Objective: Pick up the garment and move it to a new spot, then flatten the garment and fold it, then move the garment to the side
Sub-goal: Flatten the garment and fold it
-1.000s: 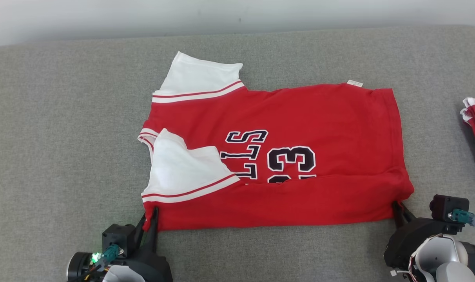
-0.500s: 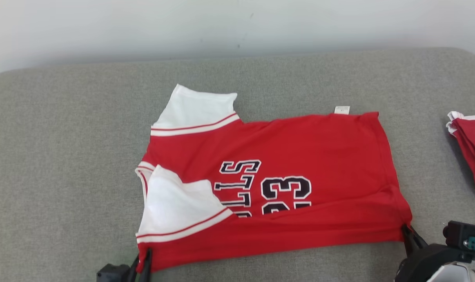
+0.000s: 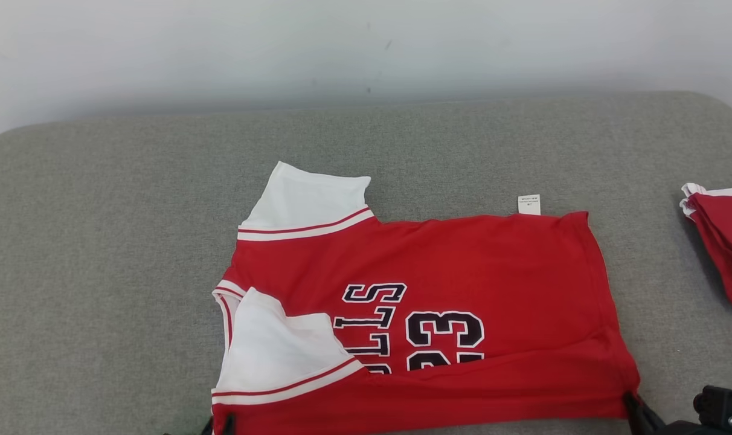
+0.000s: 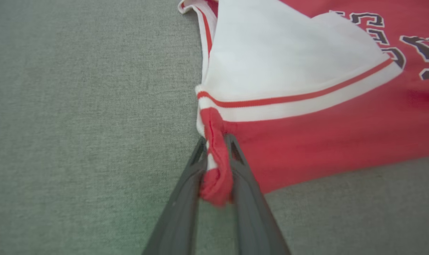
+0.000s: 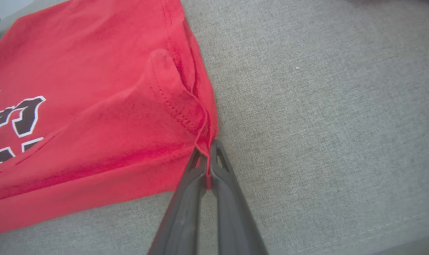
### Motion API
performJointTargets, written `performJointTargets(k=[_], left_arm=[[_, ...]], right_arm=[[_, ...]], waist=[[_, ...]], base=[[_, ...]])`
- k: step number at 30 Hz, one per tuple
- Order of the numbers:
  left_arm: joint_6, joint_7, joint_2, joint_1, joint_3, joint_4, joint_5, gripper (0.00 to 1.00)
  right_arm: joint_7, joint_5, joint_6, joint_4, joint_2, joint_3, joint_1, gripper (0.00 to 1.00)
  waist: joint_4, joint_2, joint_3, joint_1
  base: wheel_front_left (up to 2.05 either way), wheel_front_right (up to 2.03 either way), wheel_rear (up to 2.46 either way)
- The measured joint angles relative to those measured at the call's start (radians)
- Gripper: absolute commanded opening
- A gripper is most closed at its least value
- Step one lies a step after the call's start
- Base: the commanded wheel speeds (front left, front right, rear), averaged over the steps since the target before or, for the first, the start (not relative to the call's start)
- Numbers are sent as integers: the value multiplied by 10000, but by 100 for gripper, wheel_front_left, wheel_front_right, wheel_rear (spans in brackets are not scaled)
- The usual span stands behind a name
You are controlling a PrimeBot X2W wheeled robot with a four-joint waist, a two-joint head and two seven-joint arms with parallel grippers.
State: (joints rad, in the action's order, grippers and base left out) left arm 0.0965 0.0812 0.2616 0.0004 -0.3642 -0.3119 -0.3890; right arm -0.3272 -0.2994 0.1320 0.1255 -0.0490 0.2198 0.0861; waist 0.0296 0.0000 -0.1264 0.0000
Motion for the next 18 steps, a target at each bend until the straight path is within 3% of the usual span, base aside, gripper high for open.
performJointTargets(k=[1, 2, 3, 10, 18], left_arm=[[0, -4, 10, 6, -2, -10, -2, 98], [6, -4, 25, 15, -2, -25, -8, 100], [13, -6, 40, 33, 4, -44, -21, 100], [190, 81, 130, 165, 190, -36, -198, 100], [311, 286, 550, 44, 750, 755, -445, 100]], right_arm=[[-48, 2, 0, 27, 0, -50, 48, 25], [-82, -23, 0, 81, -2, -94, 80, 80], [-115, -119, 0, 151, -2, -121, 104, 100], [-201, -90, -2, 61, -10, 36, 87, 100], [-1239, 497, -2, -1312, -21, 552, -581, 100]], waist=[[16, 1, 1, 0], [29, 0, 3, 0], [40, 0, 8, 0], [97, 1, 84, 0], [104, 0, 60, 0]], base=[[0, 0, 0], [0, 0, 0], [0, 0, 0], [0, 0, 0], [0, 0, 0]])
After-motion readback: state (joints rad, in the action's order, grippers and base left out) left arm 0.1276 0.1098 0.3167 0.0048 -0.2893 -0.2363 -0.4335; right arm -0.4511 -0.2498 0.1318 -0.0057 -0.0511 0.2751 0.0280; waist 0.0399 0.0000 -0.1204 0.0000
